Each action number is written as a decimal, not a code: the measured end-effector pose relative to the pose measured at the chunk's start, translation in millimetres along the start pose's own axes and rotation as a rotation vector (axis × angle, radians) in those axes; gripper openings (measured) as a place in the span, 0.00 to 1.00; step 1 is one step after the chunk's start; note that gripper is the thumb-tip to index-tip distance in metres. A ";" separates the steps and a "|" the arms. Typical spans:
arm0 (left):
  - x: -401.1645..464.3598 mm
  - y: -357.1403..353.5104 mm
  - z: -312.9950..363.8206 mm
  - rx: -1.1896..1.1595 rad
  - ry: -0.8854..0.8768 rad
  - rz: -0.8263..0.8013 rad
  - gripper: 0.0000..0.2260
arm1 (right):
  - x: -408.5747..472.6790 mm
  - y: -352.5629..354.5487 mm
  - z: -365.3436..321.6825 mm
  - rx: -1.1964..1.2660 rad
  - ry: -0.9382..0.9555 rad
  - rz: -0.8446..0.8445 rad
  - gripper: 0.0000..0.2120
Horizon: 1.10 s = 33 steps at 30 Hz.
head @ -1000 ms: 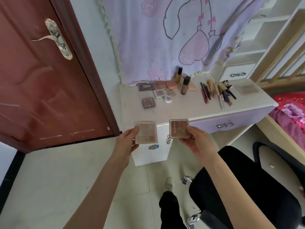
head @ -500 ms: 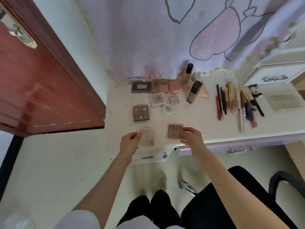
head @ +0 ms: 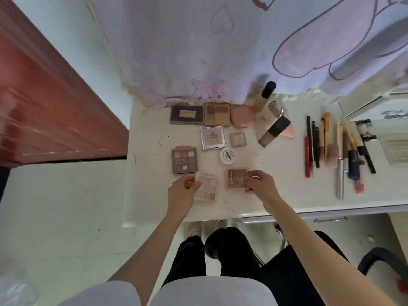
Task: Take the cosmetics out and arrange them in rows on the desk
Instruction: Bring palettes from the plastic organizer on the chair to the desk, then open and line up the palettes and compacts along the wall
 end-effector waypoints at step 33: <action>-16.5 -80.3 17.1 0.724 -0.172 0.616 0.33 | 56.5 17.6 -31.3 -0.836 0.798 -0.500 0.16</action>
Point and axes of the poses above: each hand's wrist, its own x-axis towards the middle knuckle, its own y-axis out of the back of the hand, z = x × y, the point moved 4 cm from there along x, towards the middle knuckle, and after that the axes turned 12 degrees about x, right-handed, at the moved point
